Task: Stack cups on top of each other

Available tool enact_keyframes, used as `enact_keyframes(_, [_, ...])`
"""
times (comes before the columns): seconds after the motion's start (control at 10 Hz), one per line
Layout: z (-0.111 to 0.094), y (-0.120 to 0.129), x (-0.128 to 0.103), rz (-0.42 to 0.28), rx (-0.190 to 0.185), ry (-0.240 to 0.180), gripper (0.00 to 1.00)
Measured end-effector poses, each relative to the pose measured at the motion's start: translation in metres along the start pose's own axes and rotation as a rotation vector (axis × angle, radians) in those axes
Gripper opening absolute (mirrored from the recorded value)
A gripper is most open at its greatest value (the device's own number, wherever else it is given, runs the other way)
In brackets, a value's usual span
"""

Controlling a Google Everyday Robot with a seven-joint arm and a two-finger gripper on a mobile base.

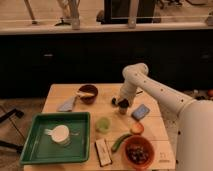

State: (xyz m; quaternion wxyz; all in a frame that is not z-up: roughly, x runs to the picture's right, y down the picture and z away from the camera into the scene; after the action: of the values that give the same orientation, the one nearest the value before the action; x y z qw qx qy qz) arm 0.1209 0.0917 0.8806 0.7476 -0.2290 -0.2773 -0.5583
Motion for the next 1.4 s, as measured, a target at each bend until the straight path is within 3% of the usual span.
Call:
enact_keyframes(0.8, [-0.006, -0.005, -0.001, -0.01, 0.001, 0.012, 0.0])
enact_keyframes(1.4, [-0.027, -0.015, -0.007, -0.021, 0.005, 0.061, 0.0])
